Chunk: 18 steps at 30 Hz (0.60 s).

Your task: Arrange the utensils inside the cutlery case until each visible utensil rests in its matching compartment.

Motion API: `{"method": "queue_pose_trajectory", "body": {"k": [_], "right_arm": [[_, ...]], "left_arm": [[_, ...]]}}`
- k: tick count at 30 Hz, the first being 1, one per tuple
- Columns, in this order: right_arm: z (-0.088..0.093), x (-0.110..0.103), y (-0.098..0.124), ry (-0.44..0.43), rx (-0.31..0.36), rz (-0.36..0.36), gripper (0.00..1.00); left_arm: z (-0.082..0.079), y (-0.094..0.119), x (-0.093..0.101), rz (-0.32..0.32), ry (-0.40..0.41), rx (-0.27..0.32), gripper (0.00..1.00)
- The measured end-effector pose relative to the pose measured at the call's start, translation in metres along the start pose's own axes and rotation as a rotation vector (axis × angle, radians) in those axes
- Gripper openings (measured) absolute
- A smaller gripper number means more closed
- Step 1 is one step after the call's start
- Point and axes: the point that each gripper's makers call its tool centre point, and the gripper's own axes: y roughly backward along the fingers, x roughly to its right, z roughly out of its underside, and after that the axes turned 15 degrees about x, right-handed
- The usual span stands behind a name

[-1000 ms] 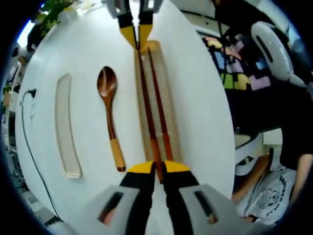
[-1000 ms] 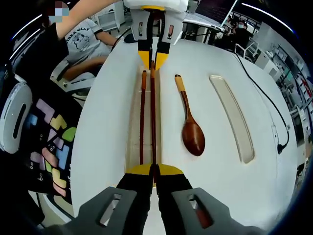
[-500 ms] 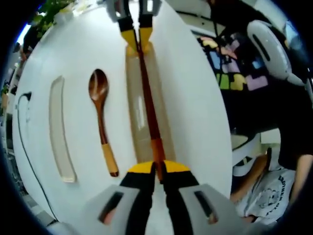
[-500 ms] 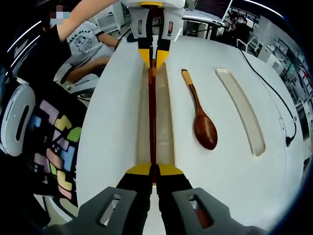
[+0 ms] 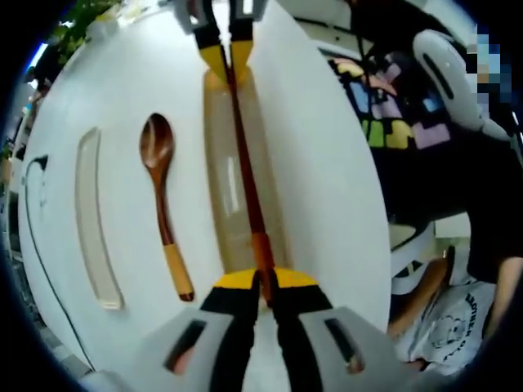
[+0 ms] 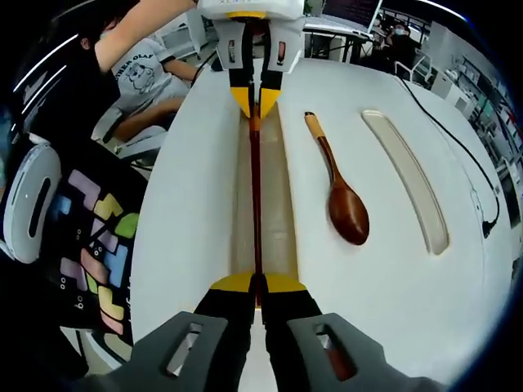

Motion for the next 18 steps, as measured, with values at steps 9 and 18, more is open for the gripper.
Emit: {"method": "queue_pose_trajectory", "body": {"k": [9, 18], "right_arm": [[-0.0008, -0.0007, -0.0004, -0.019, 0.008, 0.001, 0.01], [-0.005, -0.0004, 0.0018, -0.023, 0.028, 0.007, 0.04]], "left_arm": [[0.0006, -0.002, -0.0011, -0.005, -0.024, 0.002, 0.06], [-0.0053, -0.0014, -0.0025, -0.025, -0.039, 0.033, 0.1]]}}
